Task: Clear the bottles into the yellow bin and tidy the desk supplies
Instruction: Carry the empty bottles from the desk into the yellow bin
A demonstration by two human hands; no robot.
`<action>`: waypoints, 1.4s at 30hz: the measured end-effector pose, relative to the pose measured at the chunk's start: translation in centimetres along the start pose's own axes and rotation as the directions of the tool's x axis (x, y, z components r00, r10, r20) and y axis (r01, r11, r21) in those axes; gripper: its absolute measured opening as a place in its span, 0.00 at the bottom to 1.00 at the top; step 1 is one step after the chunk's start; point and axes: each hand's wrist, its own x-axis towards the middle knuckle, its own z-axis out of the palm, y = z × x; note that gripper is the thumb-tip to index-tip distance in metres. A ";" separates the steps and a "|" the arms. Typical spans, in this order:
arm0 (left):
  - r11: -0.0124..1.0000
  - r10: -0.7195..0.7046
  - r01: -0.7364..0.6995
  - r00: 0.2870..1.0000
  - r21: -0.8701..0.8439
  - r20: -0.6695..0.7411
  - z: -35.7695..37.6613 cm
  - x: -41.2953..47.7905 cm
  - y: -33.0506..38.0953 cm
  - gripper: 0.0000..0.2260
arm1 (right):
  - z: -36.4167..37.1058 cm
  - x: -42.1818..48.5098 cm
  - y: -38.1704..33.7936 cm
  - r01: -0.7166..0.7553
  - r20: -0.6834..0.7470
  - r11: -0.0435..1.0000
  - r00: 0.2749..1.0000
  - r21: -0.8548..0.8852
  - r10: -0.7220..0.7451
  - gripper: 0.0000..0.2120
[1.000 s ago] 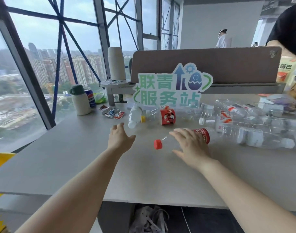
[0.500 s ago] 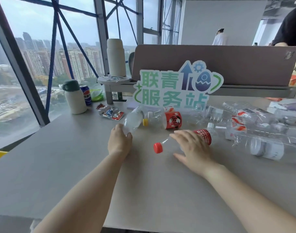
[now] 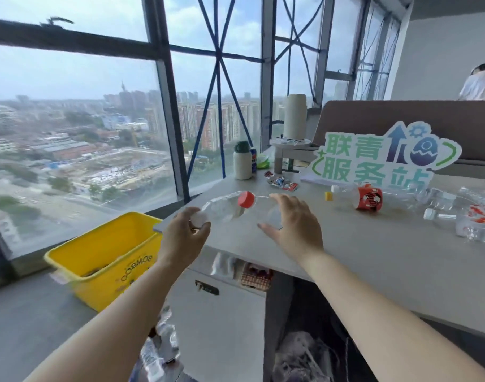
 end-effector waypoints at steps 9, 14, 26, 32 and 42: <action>0.996 -0.051 0.067 0.964 0.053 -0.262 -14.2 0.2 -10.9 0.17 | 9.5 4.7 -15.2 0.157 -0.114 0.920 0.986 0.359 -0.123 0.29; 0.986 -0.102 0.145 0.917 0.083 -0.385 -17.3 1.9 -18.2 0.18 | 18.4 8.1 -22.5 0.162 -0.077 0.827 0.987 0.539 -0.144 0.29; 0.952 -0.103 0.218 0.891 0.217 -0.443 -22.2 11.9 -31.5 0.17 | 35.4 15.4 -32.2 0.146 -0.077 0.630 0.988 0.763 -0.135 0.32; 0.960 -0.087 0.196 0.888 0.201 -0.452 -23.3 15.9 -34.1 0.17 | 39.3 19.1 -34.1 0.132 -0.093 0.564 0.991 0.815 -0.096 0.32; 0.860 -0.175 0.306 0.928 0.408 -0.329 -23.2 27.2 -39.0 0.31 | 47.1 29.2 -36.4 0.119 0.013 0.688 0.983 0.716 -0.183 0.38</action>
